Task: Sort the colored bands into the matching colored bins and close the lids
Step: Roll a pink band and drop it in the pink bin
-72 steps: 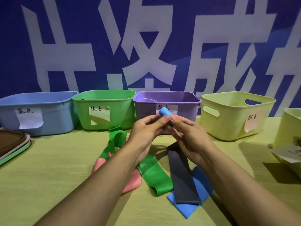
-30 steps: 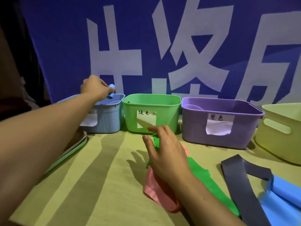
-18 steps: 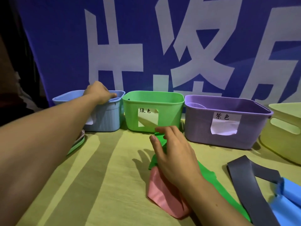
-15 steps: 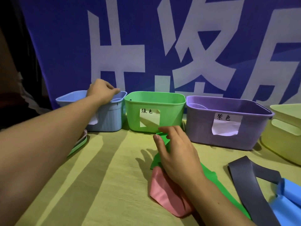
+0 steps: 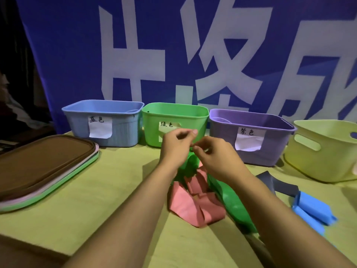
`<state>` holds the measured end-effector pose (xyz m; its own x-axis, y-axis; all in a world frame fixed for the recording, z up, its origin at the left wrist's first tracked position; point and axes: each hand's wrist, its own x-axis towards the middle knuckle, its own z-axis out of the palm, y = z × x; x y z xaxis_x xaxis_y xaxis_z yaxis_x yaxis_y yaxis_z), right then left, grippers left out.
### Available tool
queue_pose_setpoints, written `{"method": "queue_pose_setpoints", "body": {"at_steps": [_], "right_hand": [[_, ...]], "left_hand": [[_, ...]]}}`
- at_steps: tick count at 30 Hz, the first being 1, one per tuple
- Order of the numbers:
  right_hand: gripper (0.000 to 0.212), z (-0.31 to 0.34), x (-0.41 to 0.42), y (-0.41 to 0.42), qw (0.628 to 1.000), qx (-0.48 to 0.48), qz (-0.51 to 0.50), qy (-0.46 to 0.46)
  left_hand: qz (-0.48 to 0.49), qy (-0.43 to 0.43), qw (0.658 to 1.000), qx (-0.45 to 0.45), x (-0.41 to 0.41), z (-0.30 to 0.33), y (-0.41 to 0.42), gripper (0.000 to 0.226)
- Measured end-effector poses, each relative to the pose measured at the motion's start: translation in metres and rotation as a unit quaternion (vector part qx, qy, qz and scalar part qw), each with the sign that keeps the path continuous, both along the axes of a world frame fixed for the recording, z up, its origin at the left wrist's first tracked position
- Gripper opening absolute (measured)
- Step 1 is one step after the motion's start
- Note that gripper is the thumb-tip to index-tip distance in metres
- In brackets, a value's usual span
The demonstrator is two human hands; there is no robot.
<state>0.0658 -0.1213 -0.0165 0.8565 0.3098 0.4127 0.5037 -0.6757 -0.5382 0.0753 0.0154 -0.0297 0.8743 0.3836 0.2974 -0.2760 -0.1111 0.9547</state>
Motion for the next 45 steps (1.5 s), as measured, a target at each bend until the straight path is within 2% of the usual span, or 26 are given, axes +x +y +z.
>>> {"method": "queue_pose_setpoints", "body": {"at_steps": [4,8,11,14,17,23,27,31,39,43,45], "right_hand": [[0.012,-0.001,0.0,-0.029,0.99,-0.126,0.053,0.018],[0.011,-0.015,-0.007,-0.05,0.981,-0.135,0.134,0.04],[0.021,-0.019,-0.009,-0.057,0.961,-0.184,0.203,0.045],[0.009,-0.022,-0.009,-0.057,0.957,-0.201,0.206,0.034],[0.01,-0.019,-0.009,-0.057,0.97,-0.125,0.206,0.036],[0.013,-0.011,-0.006,-0.062,0.982,0.112,0.146,0.051],[0.008,-0.009,-0.002,-0.067,0.973,0.196,0.12,0.036],[0.007,-0.009,-0.001,-0.071,0.958,0.258,0.117,0.047],[0.02,-0.007,0.003,-0.075,0.921,0.367,0.107,0.077],[0.041,-0.007,0.002,-0.074,0.863,0.447,0.178,0.154],[0.049,-0.008,0.001,-0.073,0.87,0.409,0.216,0.172]], "left_hand": [[-0.019,0.003,0.997,0.081,-0.002,-0.015,0.004,0.008],[-0.012,0.031,0.98,0.195,-0.007,-0.016,0.008,0.024],[-0.006,0.021,0.975,0.222,-0.009,-0.014,0.005,0.029],[-0.043,0.011,0.974,0.221,-0.011,-0.014,0.0,0.03],[-0.112,-0.004,0.977,0.184,-0.013,-0.011,-0.004,0.03],[-0.203,0.024,0.966,0.159,-0.021,-0.005,-0.012,0.058],[-0.25,-0.001,0.955,0.162,-0.031,-0.004,-0.018,0.039],[-0.229,-0.038,0.961,0.149,-0.035,0.0,-0.025,0.032],[-0.174,-0.087,0.977,0.091,-0.035,0.003,-0.038,0.013],[-0.164,-0.111,0.978,0.058,-0.034,0.006,-0.038,0.014],[-0.152,-0.125,0.979,0.053,-0.034,0.012,-0.039,0.012]]}}
